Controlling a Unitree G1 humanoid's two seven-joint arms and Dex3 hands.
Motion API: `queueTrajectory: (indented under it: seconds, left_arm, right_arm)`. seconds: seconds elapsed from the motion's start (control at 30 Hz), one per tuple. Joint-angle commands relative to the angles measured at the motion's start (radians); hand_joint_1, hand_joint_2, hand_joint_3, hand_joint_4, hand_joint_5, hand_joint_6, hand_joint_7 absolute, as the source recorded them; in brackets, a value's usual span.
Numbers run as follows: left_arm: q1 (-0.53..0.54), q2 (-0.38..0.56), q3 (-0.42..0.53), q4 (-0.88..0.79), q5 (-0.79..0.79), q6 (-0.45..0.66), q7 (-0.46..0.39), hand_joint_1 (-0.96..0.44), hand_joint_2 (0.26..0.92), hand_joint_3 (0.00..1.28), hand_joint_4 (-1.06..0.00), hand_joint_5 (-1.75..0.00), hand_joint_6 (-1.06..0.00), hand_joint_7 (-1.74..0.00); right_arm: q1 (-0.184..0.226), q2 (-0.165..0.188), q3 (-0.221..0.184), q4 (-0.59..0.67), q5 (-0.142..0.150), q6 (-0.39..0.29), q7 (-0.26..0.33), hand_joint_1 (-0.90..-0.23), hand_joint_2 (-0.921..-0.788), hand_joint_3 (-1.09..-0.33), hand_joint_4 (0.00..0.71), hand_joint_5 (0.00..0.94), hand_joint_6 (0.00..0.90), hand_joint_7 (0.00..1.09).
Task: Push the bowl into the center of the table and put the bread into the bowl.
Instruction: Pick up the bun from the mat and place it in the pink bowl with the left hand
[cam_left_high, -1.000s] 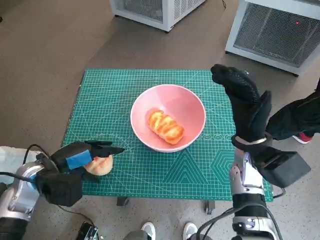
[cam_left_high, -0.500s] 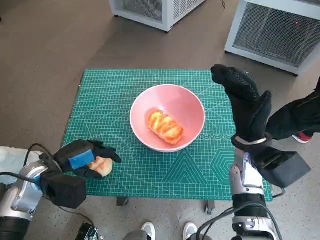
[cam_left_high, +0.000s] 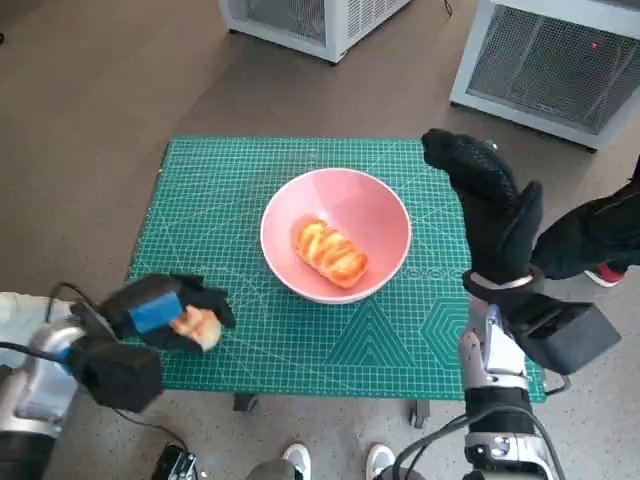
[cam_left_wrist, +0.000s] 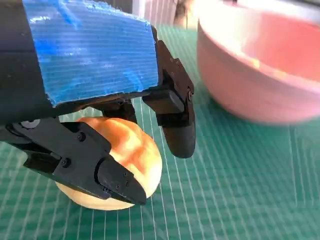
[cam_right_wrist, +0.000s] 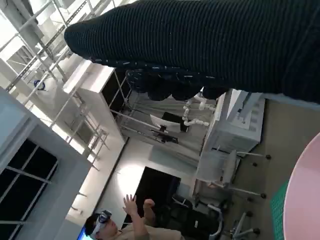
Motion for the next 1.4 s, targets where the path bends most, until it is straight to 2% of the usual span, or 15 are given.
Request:
queueTrajectory:
  seconds: [0.03,0.3,0.6,1.03,1.4]
  left_arm:
    - [-0.064,0.023,0.051,-0.041,-0.047,-0.005,0.003,0.01,0.906,0.01,-0.8,-1.14,-0.74,-0.95]
    - [-0.167,0.006,0.098,-0.044,-0.099,0.016,0.005,0.01,0.912,0.01,-0.78,-1.15,-0.73,-0.98]
    - [-0.298,-0.058,0.09,-0.028,-0.13,-0.01,0.03,0.01,0.916,0.01,-0.76,-1.17,-0.7,-1.01]
    - [-0.44,-0.169,0.013,-0.171,-0.051,0.136,0.044,0.0,0.905,0.01,-0.8,-1.08,-0.71,-1.05]
    - [-0.553,-0.317,-0.113,-0.045,0.007,0.086,0.063,0.0,0.915,0.01,-0.77,-1.09,-0.69,-1.09]
  right_arm:
    - [0.02,0.001,-0.003,0.008,0.009,0.008,0.011,-0.747,-0.921,-0.794,0.294,0.004,0.132,0.54]
    - [0.021,0.0,-0.006,0.009,0.011,0.009,0.014,-0.744,-0.921,-0.796,0.294,0.003,0.129,0.55]
    - [0.022,-0.002,-0.012,0.01,0.013,0.01,0.018,-0.747,-0.921,-0.795,0.299,0.005,0.127,0.55]
    - [0.031,-0.008,-0.015,0.002,0.017,0.012,0.018,-0.751,-0.921,-0.795,0.304,0.007,0.122,0.56]
    - [0.061,-0.014,-0.017,-0.022,0.02,0.01,0.018,-0.763,-0.921,-0.795,0.308,0.007,0.098,0.55]
